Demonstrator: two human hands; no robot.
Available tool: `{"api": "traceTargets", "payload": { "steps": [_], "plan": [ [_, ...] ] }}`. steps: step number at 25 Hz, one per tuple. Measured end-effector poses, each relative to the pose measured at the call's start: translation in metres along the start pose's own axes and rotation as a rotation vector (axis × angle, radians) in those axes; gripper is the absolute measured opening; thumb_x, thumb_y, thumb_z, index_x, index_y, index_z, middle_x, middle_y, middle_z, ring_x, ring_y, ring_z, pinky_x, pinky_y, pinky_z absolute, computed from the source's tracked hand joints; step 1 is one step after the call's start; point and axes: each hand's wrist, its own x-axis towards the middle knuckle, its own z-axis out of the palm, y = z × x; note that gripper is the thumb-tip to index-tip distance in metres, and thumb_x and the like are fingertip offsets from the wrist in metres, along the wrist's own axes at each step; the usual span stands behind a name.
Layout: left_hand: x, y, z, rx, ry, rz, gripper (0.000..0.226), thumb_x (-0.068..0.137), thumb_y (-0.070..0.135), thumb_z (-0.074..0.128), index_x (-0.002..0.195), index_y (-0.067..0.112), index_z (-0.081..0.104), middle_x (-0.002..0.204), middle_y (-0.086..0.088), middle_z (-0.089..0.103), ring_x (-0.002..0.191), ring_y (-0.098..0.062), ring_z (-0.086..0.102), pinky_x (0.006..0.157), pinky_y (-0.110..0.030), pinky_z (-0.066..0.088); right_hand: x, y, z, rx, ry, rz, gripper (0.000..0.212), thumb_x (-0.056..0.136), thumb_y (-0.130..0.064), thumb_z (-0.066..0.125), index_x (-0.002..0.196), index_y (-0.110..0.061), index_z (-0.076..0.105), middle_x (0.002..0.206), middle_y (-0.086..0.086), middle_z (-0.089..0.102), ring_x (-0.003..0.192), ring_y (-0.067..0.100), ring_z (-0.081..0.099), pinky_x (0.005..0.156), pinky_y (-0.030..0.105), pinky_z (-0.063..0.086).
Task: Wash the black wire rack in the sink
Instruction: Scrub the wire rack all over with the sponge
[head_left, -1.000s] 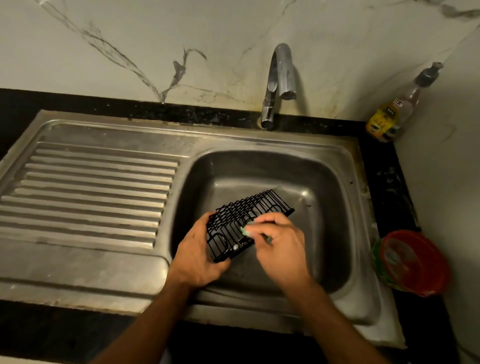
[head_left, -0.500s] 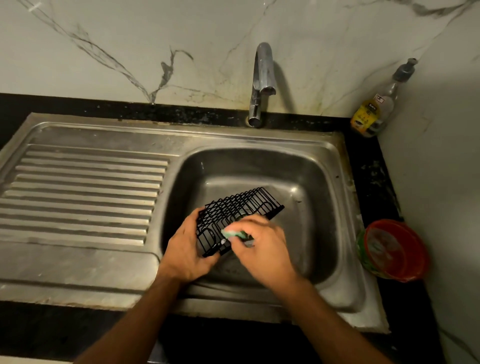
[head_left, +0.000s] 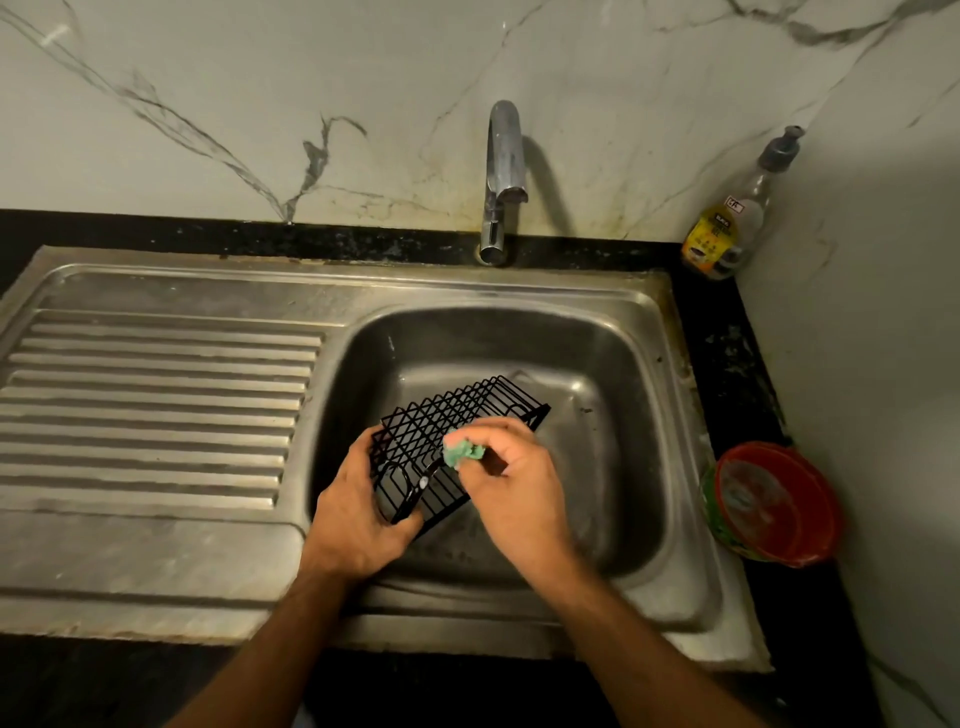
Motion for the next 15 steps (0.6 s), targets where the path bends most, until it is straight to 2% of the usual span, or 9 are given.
{"api": "traceTargets", "payload": {
  "steps": [2,6,8,12,13,15],
  "plan": [
    [0.0,0.0,0.0,0.002,-0.007,0.01,0.104,0.066,0.033,0.085,0.154,0.022,0.03,0.144,0.004,0.055,0.127,-0.01,0.054,0.108,-0.023,0.037,0.007,0.007,0.001,-0.062,-0.033,-0.062,0.032,0.081,0.004,0.066,0.09,-0.026,0.075,0.098,-0.016,0.071,0.095,-0.002,0.065,0.086,0.016,0.051],
    [0.001,0.0,0.0,0.002,-0.018,0.03,0.103,0.066,0.032,0.086,0.153,0.024,0.032,0.144,0.005,0.055,0.128,-0.012,0.056,0.109,-0.021,0.036,0.03,0.032,-0.011,-0.296,0.005,0.04,0.023,0.087,-0.01,0.066,0.096,-0.03,0.071,0.103,-0.016,0.07,0.095,0.001,0.063,0.092,0.03,0.053],
    [0.001,-0.001,0.0,0.013,-0.015,0.031,0.104,0.067,0.03,0.087,0.154,0.021,0.032,0.146,0.002,0.054,0.13,-0.015,0.055,0.109,-0.02,0.035,0.022,0.021,-0.006,-0.272,-0.03,0.008,0.021,0.084,-0.012,0.066,0.094,-0.03,0.069,0.1,-0.016,0.07,0.093,0.001,0.064,0.088,0.025,0.054],
    [0.001,-0.001,0.001,0.041,-0.024,0.055,0.103,0.066,0.03,0.088,0.153,0.019,0.034,0.144,0.001,0.055,0.128,-0.015,0.055,0.105,-0.01,0.029,-0.002,0.009,0.005,-0.259,-0.134,-0.212,0.021,0.078,-0.014,0.062,0.09,-0.03,0.063,0.096,-0.011,0.066,0.086,0.007,0.063,0.076,0.021,0.052],
    [0.001,-0.001,0.002,0.044,-0.028,0.06,0.102,0.066,0.028,0.088,0.152,0.02,0.034,0.143,0.001,0.056,0.127,-0.015,0.055,0.104,-0.007,0.028,0.007,0.023,-0.001,-0.294,-0.113,-0.192,0.021,0.08,-0.014,0.063,0.092,-0.031,0.064,0.097,-0.01,0.067,0.085,0.007,0.064,0.075,0.02,0.051],
    [0.001,-0.001,0.002,0.053,-0.035,0.072,0.101,0.065,0.024,0.087,0.152,0.021,0.034,0.142,0.002,0.056,0.127,-0.015,0.055,0.106,-0.008,0.028,0.032,0.057,-0.018,-0.382,-0.052,-0.023,0.022,0.084,-0.015,0.064,0.096,-0.033,0.066,0.101,-0.009,0.071,0.087,0.011,0.066,0.078,0.017,0.05]
  ]
}}
